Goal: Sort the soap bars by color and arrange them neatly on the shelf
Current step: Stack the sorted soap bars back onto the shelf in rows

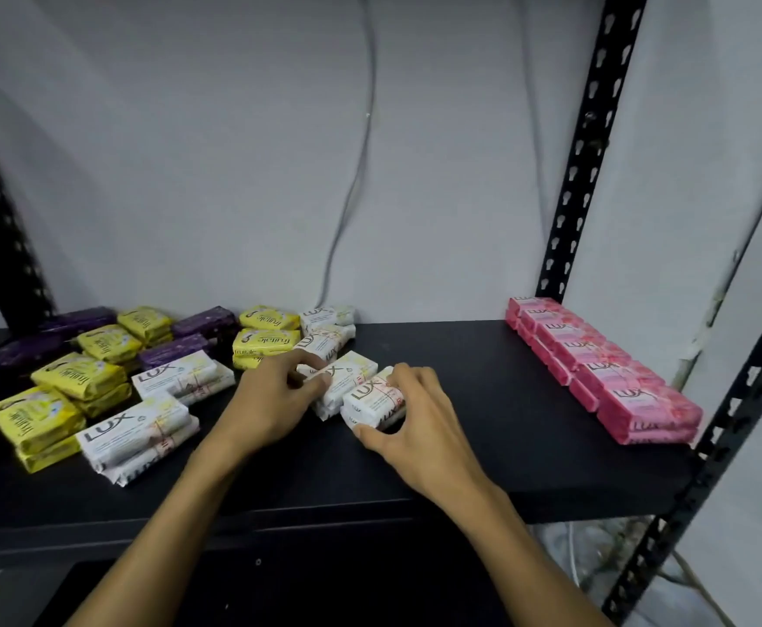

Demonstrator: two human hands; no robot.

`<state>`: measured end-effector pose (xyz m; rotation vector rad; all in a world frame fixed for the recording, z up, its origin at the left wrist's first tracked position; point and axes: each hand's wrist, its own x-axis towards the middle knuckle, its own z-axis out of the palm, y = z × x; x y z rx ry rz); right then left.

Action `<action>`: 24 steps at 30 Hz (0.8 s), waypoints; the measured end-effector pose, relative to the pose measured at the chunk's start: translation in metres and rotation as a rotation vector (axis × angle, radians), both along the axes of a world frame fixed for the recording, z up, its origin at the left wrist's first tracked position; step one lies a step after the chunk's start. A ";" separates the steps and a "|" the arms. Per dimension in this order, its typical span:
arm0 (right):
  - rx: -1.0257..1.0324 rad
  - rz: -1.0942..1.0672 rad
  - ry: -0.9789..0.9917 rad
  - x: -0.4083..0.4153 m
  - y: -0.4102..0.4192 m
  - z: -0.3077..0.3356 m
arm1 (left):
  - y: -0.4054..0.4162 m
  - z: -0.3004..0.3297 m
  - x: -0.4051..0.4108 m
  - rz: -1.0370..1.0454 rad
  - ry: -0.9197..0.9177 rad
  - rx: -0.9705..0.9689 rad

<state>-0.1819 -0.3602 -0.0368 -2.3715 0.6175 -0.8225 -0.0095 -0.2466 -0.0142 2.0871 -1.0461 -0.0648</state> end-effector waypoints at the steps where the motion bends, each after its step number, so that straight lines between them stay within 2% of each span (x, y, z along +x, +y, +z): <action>1: 0.005 -0.032 0.009 -0.008 -0.007 0.000 | -0.003 0.000 -0.003 -0.013 0.006 -0.005; 7: 0.014 -0.278 0.089 -0.038 -0.079 0.006 | -0.045 0.003 -0.019 -0.142 -0.047 0.040; 14: -0.001 -0.393 0.133 -0.006 -0.152 0.009 | -0.089 0.012 -0.040 -0.222 -0.114 -0.030; 18: -0.056 -0.439 0.152 0.016 -0.177 0.007 | -0.094 0.012 -0.046 -0.277 -0.183 0.043; 20: -0.141 -0.490 0.192 0.024 -0.187 0.005 | -0.098 0.012 -0.046 -0.290 -0.203 0.053; 24: -0.464 -0.609 0.295 0.037 -0.205 0.002 | -0.108 0.011 -0.039 -0.298 -0.220 0.064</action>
